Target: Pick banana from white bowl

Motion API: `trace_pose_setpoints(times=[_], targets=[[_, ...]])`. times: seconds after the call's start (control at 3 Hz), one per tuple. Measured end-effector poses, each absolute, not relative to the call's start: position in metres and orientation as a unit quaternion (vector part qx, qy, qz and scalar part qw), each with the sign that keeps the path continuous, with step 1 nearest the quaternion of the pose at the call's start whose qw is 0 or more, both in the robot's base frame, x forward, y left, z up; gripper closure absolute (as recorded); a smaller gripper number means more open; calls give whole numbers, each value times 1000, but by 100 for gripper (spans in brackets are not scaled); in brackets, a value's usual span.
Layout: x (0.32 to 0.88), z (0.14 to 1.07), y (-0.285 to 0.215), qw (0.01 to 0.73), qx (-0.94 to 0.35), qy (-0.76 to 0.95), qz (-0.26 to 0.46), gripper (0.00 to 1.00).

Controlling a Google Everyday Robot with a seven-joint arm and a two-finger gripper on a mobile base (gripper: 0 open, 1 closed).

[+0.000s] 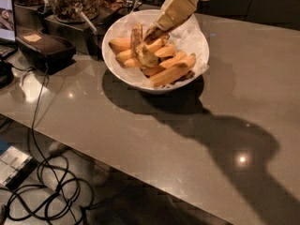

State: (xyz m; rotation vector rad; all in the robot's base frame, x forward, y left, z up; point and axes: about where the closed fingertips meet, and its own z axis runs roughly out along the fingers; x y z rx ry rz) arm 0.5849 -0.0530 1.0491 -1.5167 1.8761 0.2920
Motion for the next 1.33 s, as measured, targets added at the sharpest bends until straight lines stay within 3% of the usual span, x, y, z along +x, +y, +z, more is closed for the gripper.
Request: trace_pose_setpoints(times=[1.33], targets=[[571, 1056, -24, 378, -616, 676, 146, 100]])
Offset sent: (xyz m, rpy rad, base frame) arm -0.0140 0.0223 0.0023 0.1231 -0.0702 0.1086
